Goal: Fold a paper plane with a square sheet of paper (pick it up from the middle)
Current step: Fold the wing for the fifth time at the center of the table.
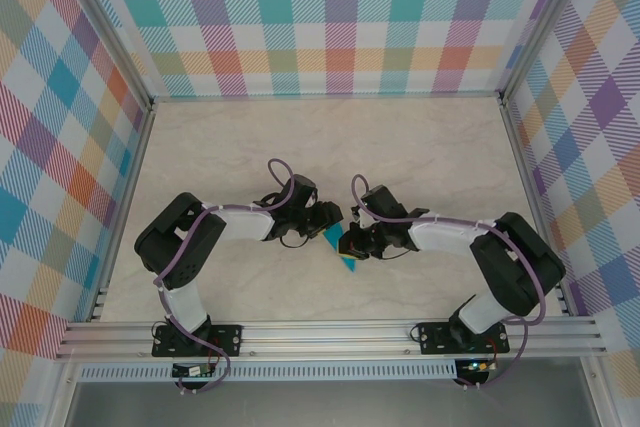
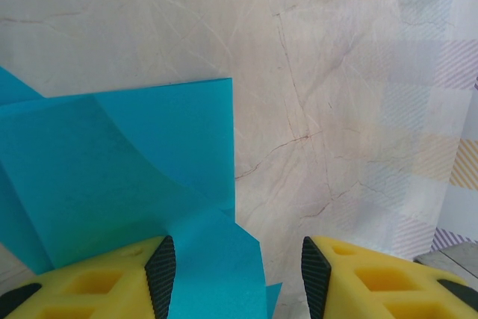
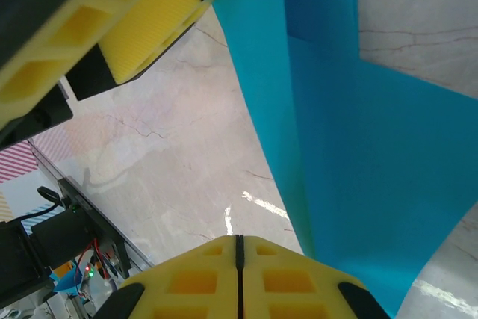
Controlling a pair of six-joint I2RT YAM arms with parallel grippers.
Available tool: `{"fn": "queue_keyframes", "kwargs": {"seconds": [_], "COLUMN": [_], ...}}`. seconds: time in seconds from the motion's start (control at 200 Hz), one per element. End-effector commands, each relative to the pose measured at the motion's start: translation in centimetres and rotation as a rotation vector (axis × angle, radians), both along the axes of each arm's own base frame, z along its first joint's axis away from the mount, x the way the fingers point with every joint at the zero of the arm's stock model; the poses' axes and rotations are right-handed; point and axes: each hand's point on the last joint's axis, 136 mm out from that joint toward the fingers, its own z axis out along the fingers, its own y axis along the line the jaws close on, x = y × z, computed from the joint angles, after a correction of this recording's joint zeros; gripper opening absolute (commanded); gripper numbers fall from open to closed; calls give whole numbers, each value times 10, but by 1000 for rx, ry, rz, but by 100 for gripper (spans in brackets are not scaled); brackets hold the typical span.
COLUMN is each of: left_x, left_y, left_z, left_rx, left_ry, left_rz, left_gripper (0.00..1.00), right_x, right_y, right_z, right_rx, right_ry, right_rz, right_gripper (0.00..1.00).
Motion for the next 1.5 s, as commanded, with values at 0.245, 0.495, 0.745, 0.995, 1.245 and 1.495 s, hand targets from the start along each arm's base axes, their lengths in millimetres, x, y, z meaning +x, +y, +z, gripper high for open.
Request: {"fn": "queue_keyframes", "kwargs": {"seconds": [0.245,0.495,0.745,0.995,1.245,1.495], "left_x": [-12,-11,-11,-11,-12,-12], "left_y": [2,1,0,-1,0,-1], "left_z": [-18,-15,-15,-14,-13,-11], "left_rx": [36,25,21,11,6,0], "left_ry": [58,51,49,51,51,49], "left_rz": [-25,-25,-23,-21,-16,-15], "left_gripper": [50,51,51,51,51,51], "right_x": [13,27,26,23,21,18], "right_y": [-27,-10,7,14,16,20], "right_z": [25,15,6,-1,-10,-17], "right_rx": [-62,-32,34,59,61,83], "right_ry": [-122,-95,-58,-46,-41,-18], "right_rz": [-80,-76,-28,32,57,78], "right_gripper": [38,39,33,27,23,9]}}
